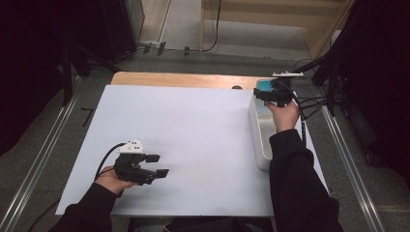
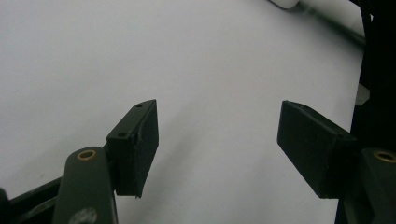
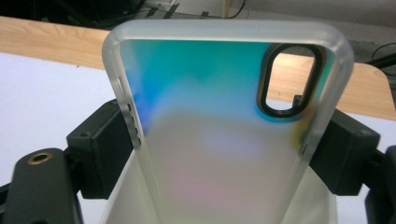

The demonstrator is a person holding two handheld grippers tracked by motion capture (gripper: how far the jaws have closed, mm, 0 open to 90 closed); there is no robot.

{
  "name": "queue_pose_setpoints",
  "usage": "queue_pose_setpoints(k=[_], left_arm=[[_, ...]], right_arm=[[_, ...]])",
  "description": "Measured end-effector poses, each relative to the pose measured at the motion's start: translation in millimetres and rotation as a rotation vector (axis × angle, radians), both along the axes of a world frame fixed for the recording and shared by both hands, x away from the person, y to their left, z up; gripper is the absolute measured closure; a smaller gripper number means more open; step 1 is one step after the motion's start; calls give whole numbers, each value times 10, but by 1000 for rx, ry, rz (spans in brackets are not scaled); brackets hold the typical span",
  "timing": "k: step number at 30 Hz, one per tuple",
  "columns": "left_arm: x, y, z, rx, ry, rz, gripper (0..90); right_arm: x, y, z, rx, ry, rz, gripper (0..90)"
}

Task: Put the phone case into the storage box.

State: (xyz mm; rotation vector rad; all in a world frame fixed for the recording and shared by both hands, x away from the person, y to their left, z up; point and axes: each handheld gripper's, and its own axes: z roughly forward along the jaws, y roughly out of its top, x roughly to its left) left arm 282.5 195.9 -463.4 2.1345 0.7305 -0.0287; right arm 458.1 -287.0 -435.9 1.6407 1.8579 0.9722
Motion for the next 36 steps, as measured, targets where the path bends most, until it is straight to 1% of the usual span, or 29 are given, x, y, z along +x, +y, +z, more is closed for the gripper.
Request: queue_pose_setpoints(k=[1,3,6,10,12,14,16,17,18,21,23,24,26,31,36], left_arm=[[0,0,0,0,0,0,291],[0,0,0,0,0,0,291],[0,1,1,0,1,-2,291],[0,0,1,0,0,-1,290],[0,0,0,0,0,0,291],[0,0,0,0,0,0,291],[0,-2,-2,-3,-1,-1,291],[0,-2,-2,-2,-2,-2,290],[0,-1,-2,-2,0,-3,290],[0,0,0,0,0,-1,291],[0,-1,0,0,0,-1,291],[0,-1,-1,-2,-1,-2,291],[0,-2,-1,-3,-1,-1,291],[1,-2,-2,-4,-1,-4,291],[-1,-5,-2,-3,1,-8,291]], right_arm=[[1,8,-4,3,7,-1,148],[3,10,-7,-9,14,1,148],[3,15,-9,-10,24,-7,148],[8,20,-18,-22,41,-3,148],[9,17,-17,-22,42,-2,147],[12,19,-19,-14,45,-9,146],[21,27,-24,-28,52,-26,146],[27,33,-26,-33,56,-37,130],[27,32,-28,-30,49,-36,97],[24,23,-17,-13,43,-35,79],[29,19,-18,-6,44,-38,20],[32,16,-20,-4,47,-39,11],[32,8,-20,5,45,-33,11],[29,-9,-5,6,37,-30,11],[31,-40,12,17,26,-32,11]])
